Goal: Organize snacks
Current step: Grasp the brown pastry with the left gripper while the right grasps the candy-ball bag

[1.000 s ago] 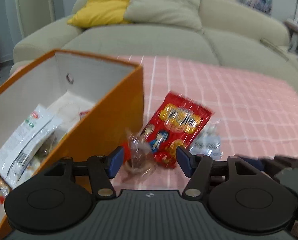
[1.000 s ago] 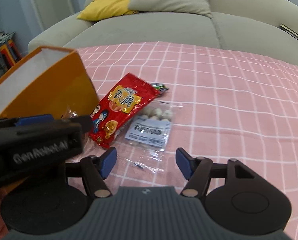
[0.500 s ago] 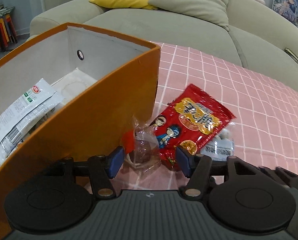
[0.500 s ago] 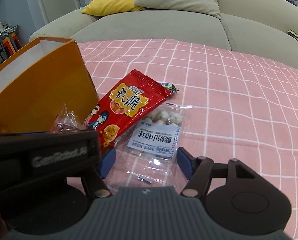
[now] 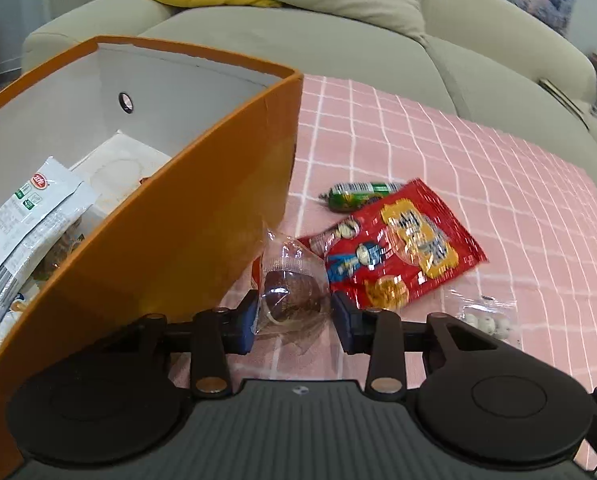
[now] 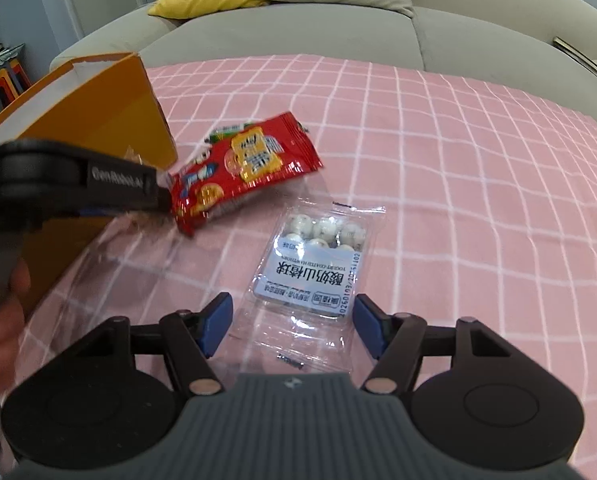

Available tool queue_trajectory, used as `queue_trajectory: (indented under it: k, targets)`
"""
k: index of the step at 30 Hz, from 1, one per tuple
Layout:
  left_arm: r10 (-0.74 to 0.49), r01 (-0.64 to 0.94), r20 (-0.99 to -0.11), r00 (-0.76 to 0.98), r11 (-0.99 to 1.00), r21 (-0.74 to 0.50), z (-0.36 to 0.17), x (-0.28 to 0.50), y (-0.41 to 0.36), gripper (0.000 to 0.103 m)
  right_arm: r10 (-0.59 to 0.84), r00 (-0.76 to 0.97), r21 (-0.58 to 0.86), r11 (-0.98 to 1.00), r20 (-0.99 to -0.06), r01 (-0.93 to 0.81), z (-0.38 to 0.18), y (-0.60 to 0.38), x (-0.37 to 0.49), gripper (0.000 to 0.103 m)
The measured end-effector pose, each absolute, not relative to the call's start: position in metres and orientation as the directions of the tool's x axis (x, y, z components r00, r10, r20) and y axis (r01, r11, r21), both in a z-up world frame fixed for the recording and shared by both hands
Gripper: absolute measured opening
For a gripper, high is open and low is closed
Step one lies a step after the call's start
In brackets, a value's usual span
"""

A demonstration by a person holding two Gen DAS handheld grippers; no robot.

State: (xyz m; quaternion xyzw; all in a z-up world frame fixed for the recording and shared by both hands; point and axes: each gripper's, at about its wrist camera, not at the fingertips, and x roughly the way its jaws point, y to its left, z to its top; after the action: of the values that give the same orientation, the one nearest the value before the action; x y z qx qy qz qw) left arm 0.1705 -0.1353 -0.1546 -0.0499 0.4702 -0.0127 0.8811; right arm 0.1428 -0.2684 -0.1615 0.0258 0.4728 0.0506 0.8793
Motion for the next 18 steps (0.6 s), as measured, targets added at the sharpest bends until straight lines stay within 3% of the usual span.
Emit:
queue_trajectory:
  k: [12,18]
  targets:
    - [-0.149,0.196,-0.895,0.421,0.978,-0.071,-0.142,0.119,-0.128,0.043,0.106,0.484,0.115,0.993,-0.869,-0.011,-0.152,-0.271,0.097,0.064]
    - [-0.166,0.162,-0.887,0.432,0.981,-0.104,-0.144,0.118,-0.125,0.049,0.077,0.493,0.108,0.993,-0.867,0.036,-0.152,-0.269,0.103,0.069]
